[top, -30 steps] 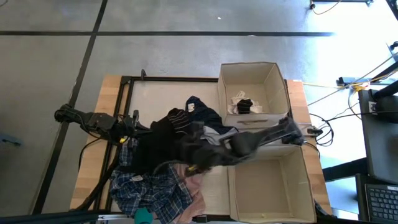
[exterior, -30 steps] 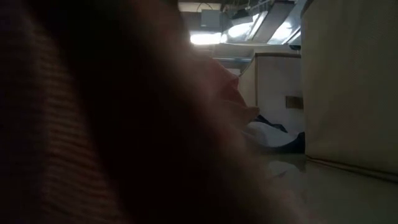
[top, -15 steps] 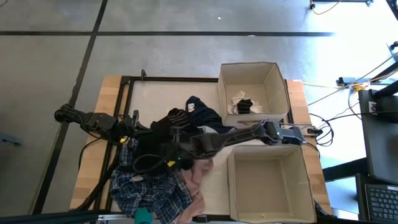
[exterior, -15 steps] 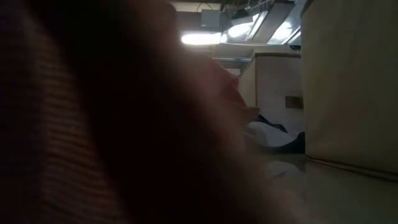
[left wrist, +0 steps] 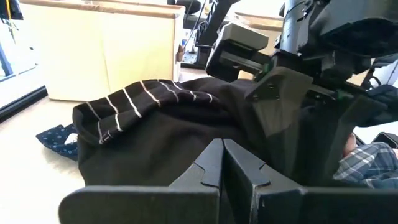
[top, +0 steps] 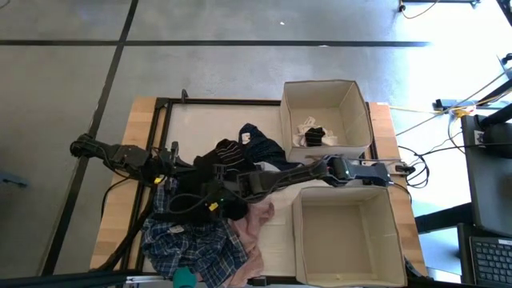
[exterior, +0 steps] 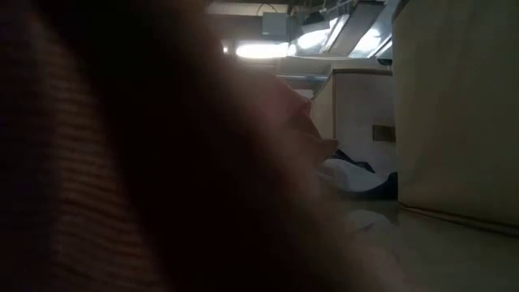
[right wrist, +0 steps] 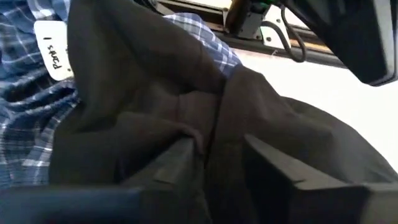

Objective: Sort clothes
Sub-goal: Put the black shirt into the top laundry organizer

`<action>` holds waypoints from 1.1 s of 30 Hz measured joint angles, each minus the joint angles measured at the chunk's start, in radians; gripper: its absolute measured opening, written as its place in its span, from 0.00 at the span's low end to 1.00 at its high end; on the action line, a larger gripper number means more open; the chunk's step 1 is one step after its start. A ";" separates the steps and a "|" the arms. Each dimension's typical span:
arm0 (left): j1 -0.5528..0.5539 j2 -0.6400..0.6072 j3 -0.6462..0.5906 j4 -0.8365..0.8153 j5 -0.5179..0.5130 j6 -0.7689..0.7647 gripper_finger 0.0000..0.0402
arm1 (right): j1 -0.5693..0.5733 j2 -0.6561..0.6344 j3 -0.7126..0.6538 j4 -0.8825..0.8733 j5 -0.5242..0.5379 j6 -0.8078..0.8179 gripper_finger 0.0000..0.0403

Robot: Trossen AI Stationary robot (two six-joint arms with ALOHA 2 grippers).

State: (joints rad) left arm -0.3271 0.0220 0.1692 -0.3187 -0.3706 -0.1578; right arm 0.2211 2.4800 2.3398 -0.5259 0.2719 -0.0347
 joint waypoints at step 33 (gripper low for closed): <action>0.000 0.000 0.000 0.001 0.000 -0.017 0.00 | -0.025 0.138 0.001 0.073 0.094 -0.119 0.43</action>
State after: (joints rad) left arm -0.3271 0.0223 0.1692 -0.3176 -0.3702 -0.1747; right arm 0.1959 2.6175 2.3409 -0.4526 0.3654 -0.1536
